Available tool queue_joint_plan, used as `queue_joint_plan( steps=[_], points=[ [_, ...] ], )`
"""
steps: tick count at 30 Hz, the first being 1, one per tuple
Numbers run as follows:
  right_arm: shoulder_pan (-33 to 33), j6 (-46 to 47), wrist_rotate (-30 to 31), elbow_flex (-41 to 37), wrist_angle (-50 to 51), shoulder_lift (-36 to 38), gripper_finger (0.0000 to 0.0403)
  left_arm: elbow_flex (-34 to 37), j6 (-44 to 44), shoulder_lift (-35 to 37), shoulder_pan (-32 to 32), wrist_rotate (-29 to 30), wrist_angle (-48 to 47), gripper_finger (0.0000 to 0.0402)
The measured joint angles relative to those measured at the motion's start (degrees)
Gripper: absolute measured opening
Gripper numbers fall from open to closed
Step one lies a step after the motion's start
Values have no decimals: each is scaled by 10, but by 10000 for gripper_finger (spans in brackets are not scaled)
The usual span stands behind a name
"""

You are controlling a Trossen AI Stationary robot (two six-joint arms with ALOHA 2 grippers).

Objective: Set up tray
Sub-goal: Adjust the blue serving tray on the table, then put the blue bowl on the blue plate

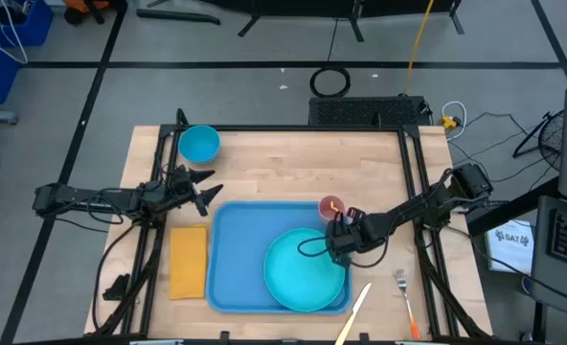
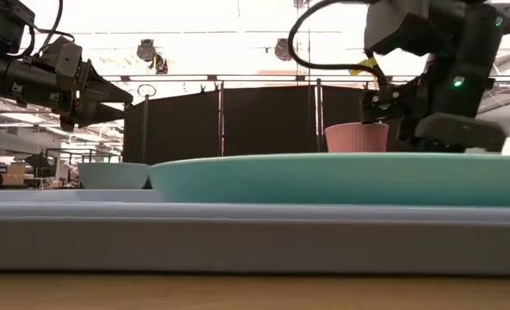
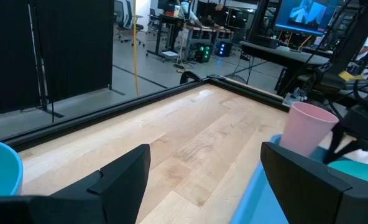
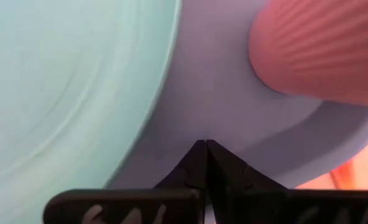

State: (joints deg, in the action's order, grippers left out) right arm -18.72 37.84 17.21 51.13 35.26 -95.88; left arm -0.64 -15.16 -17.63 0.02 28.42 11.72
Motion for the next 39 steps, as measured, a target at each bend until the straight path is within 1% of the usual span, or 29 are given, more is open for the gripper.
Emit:
queue_joint_plan(
  steps=[2, 7, 9, 12, 15, 18, 21, 24, 26, 28, 30, 32, 33, 36, 39],
  points=[
    [7, 1, 13, 0, 1, 0, 0, 0, 0, 0, 0, 0, 0, 310],
    [10, 6, 14, -1, -8, 13, 0, 0, 0, 0, 0, 0, 0, 310],
    [4, 18, 24, -3, 0, 29, 0, 0, 0, 0, 0, 0, 0, 310],
    [-1, 34, 34, -3, 15, 75, 0, 0, 0, 0, 0, 0, 0, 310],
    [-14, 54, 74, -2, 28, 120, 0, 0, 0, 0, 0, 0, 0, 310],
    [-26, 47, 110, -2, 25, 168, 0, 0, 0, 0, 0, 0, 0, 310],
    [-40, 24, 151, -2, -18, 210, 0, 0, -23, 0, 0, 2, 1, 310],
    [-61, -52, 211, -2, -94, 245, 0, -2, -68, 0, 0, 6, -13, 310],
    [-74, -125, 243, -1, -145, 265, 0, -19, -92, 0, 0, 20, -65, 310],
    [-82, -187, 266, -1, -183, 284, 0, -51, -119, 0, 0, 55, -144, 310],
    [-82, -242, 284, -1, -205, 305, 1, -100, -163, 0, 6, 86, -250, 310],
    [-80, -289, 300, -1, -211, 331, 7, -159, -227, 0, 20, 104, -353, 310],
    [-79, -309, 310, -1, -211, 344, 13, -188, -258, -4, 29, 107, -401, 310],
    [-74, -356, 311, -1, -203, 392, 40, -261, -331, -20, 58, 112, -526, 310],
    [-71, -382, 311, -1, -192, 442, 75, -311, -371, -44, 96, 111, -608, 310]
  ],
)
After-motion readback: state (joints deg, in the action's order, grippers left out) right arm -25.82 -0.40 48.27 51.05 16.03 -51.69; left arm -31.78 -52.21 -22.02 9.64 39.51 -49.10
